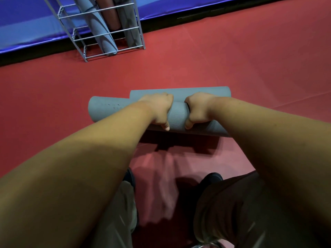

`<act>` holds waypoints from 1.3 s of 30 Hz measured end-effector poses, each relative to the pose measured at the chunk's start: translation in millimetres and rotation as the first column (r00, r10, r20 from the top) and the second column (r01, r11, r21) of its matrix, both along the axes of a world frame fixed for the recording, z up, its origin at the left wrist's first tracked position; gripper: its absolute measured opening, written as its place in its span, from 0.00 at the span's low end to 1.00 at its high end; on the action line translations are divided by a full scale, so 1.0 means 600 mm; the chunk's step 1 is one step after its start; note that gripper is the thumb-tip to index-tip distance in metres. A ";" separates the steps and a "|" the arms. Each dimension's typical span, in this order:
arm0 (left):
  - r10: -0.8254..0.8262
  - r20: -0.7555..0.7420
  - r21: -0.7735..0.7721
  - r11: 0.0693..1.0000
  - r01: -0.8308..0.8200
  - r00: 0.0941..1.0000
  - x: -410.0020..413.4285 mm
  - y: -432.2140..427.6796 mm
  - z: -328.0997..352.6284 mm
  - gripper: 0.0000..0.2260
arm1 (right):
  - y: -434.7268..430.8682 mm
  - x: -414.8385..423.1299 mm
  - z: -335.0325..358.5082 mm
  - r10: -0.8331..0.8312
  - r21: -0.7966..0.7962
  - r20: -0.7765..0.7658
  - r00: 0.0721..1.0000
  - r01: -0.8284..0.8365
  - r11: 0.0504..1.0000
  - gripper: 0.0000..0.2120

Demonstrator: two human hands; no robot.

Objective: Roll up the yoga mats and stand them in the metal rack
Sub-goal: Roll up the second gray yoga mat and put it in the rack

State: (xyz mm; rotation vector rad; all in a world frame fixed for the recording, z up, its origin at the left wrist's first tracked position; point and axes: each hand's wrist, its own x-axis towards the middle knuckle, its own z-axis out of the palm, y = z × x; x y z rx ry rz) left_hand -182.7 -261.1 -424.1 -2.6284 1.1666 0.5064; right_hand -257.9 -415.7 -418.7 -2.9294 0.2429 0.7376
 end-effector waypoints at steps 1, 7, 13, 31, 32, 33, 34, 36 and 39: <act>0.006 -0.008 -0.008 1.000 -0.006 1.000 0.002 0.000 0.001 0.36 | 0.001 -0.001 -0.001 -0.001 0.004 0.008 1.000 0.001 1.000 0.35; 0.081 -0.109 -0.007 0.997 -0.083 0.991 0.013 0.003 0.006 0.33 | 0.007 -0.009 -0.004 0.019 -0.066 0.041 0.999 -0.016 0.998 0.55; 0.061 -0.088 -0.009 0.998 -0.062 0.994 0.012 0.005 -0.004 0.40 | 0.009 -0.003 0.011 0.023 -0.038 0.034 0.999 -0.022 0.999 0.33; 0.085 -0.083 -0.016 0.996 -0.086 0.993 0.011 0.004 -0.001 0.41 | 0.006 -0.002 0.010 0.015 -0.022 0.037 0.999 -0.014 1.000 0.36; 0.077 -0.074 -0.016 0.997 -0.078 0.994 0.011 0.005 -0.001 0.41 | 0.006 -0.002 0.011 0.010 -0.018 0.030 0.999 -0.010 1.000 0.33; 0.065 -0.061 -0.015 0.998 -0.066 0.996 0.010 0.006 0.000 0.43 | 0.005 -0.002 0.012 0.004 -0.015 0.023 1.000 -0.004 1.000 0.32; 0.047 -0.042 -0.009 0.999 -0.048 0.998 0.009 0.006 0.002 0.45 | 0.005 -0.002 0.012 -0.003 -0.011 0.015 1.000 0.003 1.000 0.32; 0.009 0.012 0.018 1.000 -0.010 1.000 0.004 0.005 0.005 0.48 | 0.003 -0.001 0.008 -0.019 0.004 0.003 1.000 0.019 1.000 0.32; 0.007 0.029 0.006 1.000 -0.007 1.000 0.004 0.002 0.002 0.41 | 0.000 -0.001 0.000 -0.019 0.012 0.005 1.000 0.019 1.000 0.35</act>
